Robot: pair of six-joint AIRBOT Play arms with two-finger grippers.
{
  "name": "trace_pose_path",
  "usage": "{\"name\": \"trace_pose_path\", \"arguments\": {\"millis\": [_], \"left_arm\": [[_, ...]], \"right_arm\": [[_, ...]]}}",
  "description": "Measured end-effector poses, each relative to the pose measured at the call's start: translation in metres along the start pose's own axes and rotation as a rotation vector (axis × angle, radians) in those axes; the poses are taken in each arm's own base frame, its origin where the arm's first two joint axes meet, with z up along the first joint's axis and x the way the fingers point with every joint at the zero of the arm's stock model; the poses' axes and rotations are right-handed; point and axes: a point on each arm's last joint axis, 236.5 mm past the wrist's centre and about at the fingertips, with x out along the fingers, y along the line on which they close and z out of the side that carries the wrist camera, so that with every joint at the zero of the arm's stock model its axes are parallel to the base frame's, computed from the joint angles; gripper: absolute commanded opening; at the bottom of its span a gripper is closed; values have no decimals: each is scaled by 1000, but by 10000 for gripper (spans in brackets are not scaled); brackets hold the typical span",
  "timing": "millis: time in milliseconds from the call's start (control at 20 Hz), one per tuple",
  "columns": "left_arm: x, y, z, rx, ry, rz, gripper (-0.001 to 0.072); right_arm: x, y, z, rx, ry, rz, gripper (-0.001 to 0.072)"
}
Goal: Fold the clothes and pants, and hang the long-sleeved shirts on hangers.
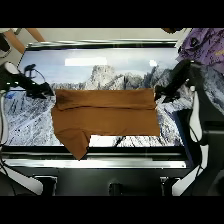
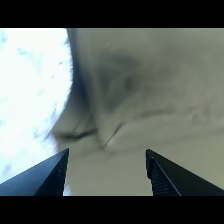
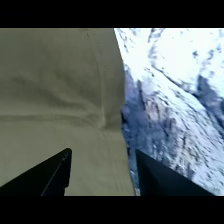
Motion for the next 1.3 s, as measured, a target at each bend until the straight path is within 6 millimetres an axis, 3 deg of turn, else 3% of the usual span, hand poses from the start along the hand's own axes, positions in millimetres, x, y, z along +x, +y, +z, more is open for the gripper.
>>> {"name": "trace_pose_path", "arguments": {"millis": [150, 300, 500, 700, 950, 1300], "left_arm": [[-32, 27, -28, -103, -2, -24, 553], [-37, 37, -89, -222, 29, -101, 552], [-6, 5, -185, -337, 43, -247, 552], [32, -25, -249, -441, 27, -357, 550], [54, -37, -277, -475, 11, -408, 530], [63, -31, -272, -476, -48, -396, 524]], "right_arm": [[-32, -19, -11, 23, -49, 44, 474], [-38, -40, -38, 74, -55, 102, 474], [-20, -49, -81, 120, -45, 141, 474], [-10, -48, -105, 143, -52, 157, 473], [-9, -47, -113, 145, -63, 163, 473], [-9, -45, -120, 153, -42, 169, 473]]}}
